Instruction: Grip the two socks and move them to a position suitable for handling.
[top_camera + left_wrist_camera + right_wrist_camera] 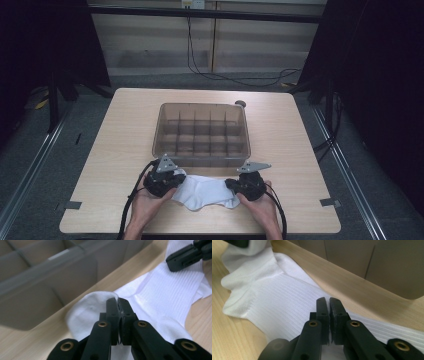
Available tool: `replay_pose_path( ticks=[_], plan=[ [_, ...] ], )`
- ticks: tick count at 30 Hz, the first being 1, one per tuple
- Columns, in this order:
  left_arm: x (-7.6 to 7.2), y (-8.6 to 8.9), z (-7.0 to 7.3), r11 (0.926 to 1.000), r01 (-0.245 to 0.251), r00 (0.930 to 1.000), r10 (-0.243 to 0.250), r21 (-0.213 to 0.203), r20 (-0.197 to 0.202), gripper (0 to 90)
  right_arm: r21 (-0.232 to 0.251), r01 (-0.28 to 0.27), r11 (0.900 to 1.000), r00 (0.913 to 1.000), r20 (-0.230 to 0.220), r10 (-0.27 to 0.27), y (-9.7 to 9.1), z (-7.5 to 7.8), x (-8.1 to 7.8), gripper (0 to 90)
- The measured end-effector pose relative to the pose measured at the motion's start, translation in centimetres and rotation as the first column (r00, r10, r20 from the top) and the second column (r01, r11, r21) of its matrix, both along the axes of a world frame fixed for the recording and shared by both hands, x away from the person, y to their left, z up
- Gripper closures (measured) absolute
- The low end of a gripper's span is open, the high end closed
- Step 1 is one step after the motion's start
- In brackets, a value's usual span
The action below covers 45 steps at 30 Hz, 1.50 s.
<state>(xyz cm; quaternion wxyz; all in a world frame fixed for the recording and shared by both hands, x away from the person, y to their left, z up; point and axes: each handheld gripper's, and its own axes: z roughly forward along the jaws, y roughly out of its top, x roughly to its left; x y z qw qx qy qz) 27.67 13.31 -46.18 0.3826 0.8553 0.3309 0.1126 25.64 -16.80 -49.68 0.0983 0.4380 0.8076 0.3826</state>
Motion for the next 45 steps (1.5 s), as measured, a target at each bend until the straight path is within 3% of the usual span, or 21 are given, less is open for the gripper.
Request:
replay_pose_path(
  ticks=[6,10,12,14,18,21,22,24,28,30,32,37,45],
  plan=[
    [-1.0,3.0,0.7,0.9981,-0.060,0.9975,0.061,-0.015,0.037,88.9,-0.002,-0.004,1.0000,1.0000,-0.002,0.004,-0.2,0.0,0.1,86.7],
    [-0.7,5.2,0.2,0.9916,-0.125,0.9920,0.126,-0.031,0.012,88.2,-0.008,-0.004,1.0000,1.0000,0.002,0.004,-0.2,0.0,0.2,86.4],
    [-0.4,6.0,-0.3,0.9870,-0.160,0.9871,0.160,-0.010,0.004,85.6,-0.016,-0.004,0.9999,1.0000,-0.001,0.004,-0.2,0.1,0.2,85.9],
    [-0.3,6.5,-0.6,0.9832,-0.183,0.9832,0.183,-0.001,0.001,81.7,-0.018,-0.005,0.9998,1.0000,0.001,0.005,-0.2,0.2,0.2,84.7],
    [-0.2,7.2,-0.6,0.9742,-0.223,0.9747,0.224,-0.033,0.003,74.4,-0.011,0.002,0.9999,0.9998,0.018,-0.002,-0.3,0.4,0.2,80.3],
    [-0.2,7.3,-0.2,0.9727,-0.231,0.9725,0.232,-0.021,0.022,68.8,0.007,0.017,0.9998,0.9991,0.038,-0.017,-0.6,0.9,-0.1,77.7],
    [-0.1,7.5,-0.1,0.9663,-0.254,0.9667,0.255,-0.043,0.021,67.0,0.010,0.023,0.9997,0.9989,0.040,-0.024,-0.7,1.1,-0.2,77.4],
    [0.1,7.6,-0.1,0.9653,-0.256,0.9664,0.257,-0.054,0.014,65.7,0.021,0.021,0.9996,0.9987,0.047,-0.022,-1.0,1.5,-0.5,75.6],
    [0.4,7.2,-0.9,0.9728,-0.231,0.9730,0.230,-0.022,-0.014,61.2,0.020,0.017,0.9996,0.9990,0.040,-0.018,-1.0,1.5,-0.8,67.7],
    [0.5,6.7,-1.6,0.9739,-0.226,0.9738,0.227,0.014,-0.019,61.2,0.023,0.010,0.9997,0.9995,0.030,-0.011,-0.7,1.3,-0.8,64.4],
    [0.7,6.4,-2.1,0.9764,-0.216,0.9760,0.216,0.012,-0.030,61.1,0.014,0.006,0.9999,0.9998,0.021,-0.007,-0.4,1.0,-0.8,61.6],
    [1.0,5.7,-2.8,0.9665,-0.232,0.9717,0.235,0.109,-0.017,59.6,-0.038,0.011,0.9992,0.9999,0.001,-0.011,0.5,0.1,-0.6,58.3],
    [1.1,5.8,-3.1,0.9720,-0.216,0.9751,0.220,0.092,-0.031,79.7,-0.072,-0.008,0.9974,0.9999,0.014,0.010,1.0,-0.1,-0.4,69.8]
  ],
)
